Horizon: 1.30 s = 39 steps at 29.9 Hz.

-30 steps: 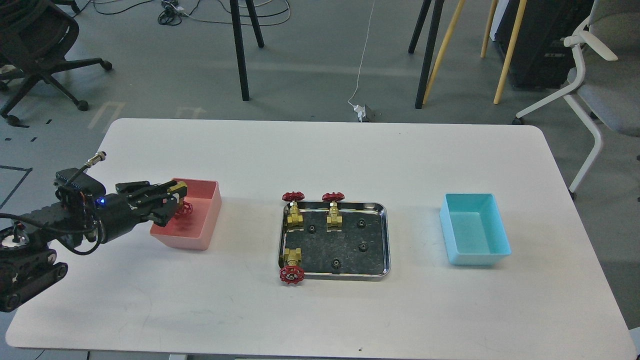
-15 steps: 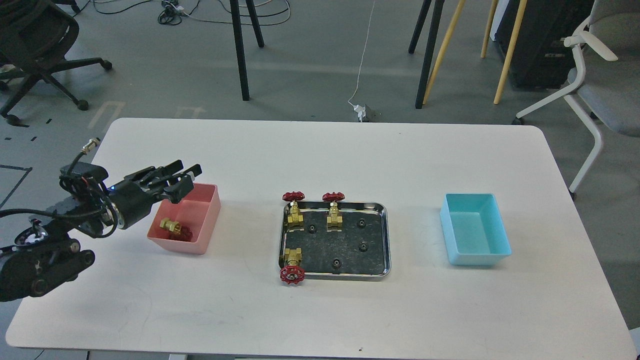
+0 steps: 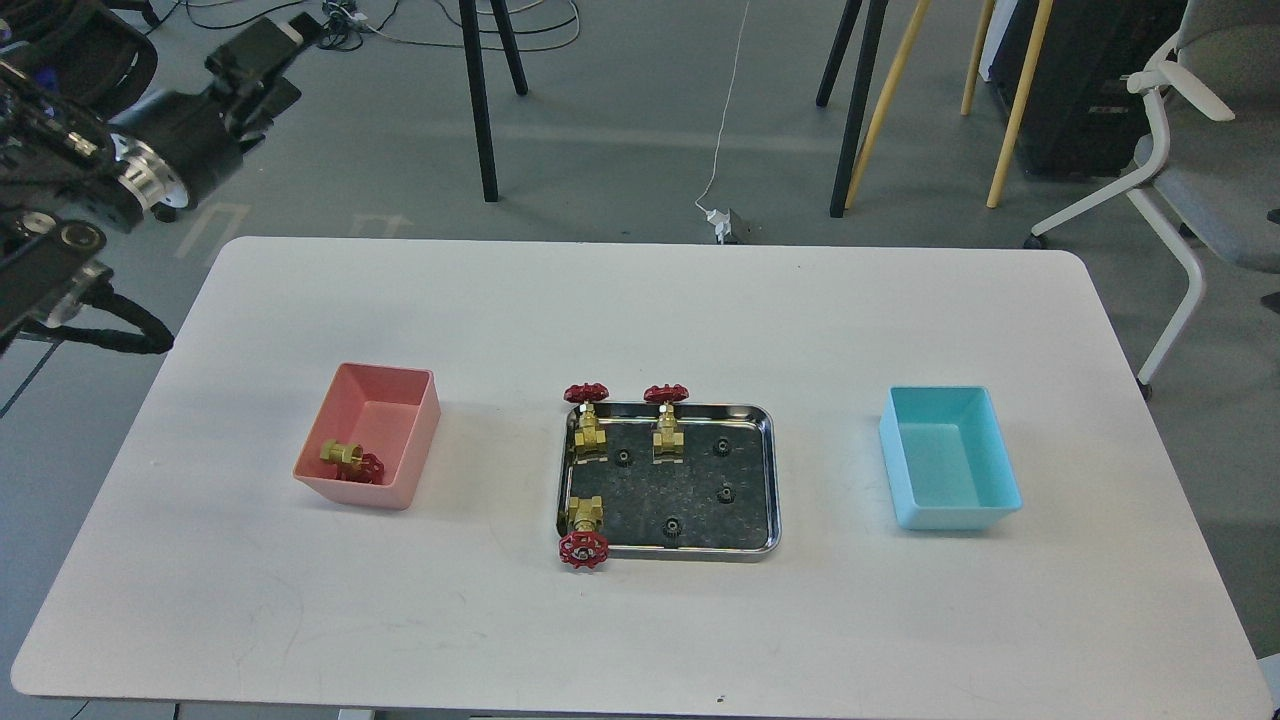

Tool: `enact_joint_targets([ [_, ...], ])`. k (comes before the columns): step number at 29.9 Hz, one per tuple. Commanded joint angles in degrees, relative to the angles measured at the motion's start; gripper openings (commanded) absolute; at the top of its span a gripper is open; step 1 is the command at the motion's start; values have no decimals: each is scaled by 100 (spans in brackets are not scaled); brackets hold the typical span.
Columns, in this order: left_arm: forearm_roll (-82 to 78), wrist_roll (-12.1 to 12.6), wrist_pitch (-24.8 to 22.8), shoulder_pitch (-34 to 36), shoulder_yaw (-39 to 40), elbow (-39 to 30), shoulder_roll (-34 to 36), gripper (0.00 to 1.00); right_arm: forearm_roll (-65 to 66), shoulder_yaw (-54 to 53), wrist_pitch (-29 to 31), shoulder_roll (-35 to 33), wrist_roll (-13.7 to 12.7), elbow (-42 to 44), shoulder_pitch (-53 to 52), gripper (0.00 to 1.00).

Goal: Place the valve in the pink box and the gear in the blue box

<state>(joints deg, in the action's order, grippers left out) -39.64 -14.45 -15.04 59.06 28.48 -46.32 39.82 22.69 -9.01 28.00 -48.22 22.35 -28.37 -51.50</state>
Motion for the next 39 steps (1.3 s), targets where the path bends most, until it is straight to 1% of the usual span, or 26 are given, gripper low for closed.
enact_joint_targets([
  [1,703,382,-245,483,18,194,-45,99,875,-4,0,32,24,-624,-552,98],
  [7,747,303,-184,738,149,255,-123,100,2755,-13,0,41,-2,-2276,-1212,98],
  [13,739,338,-175,897,150,378,-177,100,4777,-13,0,199,-28,-3814,-1459,98],
  [16,739,347,-175,950,149,527,-168,100,5639,-4,0,217,-37,-4430,-1450,98],
  [18,739,347,-175,1020,149,563,-168,100,6122,13,0,269,-63,-4651,-1424,98],
  [21,730,347,-175,1134,132,572,-159,100,6721,197,0,619,-178,-4696,-1415,99],
  [25,730,347,-175,1336,141,738,-185,100,7134,584,0,1156,-204,-4564,-1468,99],
  [28,730,356,-175,1486,132,914,-203,100,7443,742,0,1656,-195,-4266,-1494,99],
  [32,721,347,-201,1688,97,1143,-291,100,7487,1084,0,2360,-195,-3765,-1617,99],
  [39,721,338,-193,1820,97,1266,-317,100,7636,1630,0,2993,-195,-3194,-1679,99],
])
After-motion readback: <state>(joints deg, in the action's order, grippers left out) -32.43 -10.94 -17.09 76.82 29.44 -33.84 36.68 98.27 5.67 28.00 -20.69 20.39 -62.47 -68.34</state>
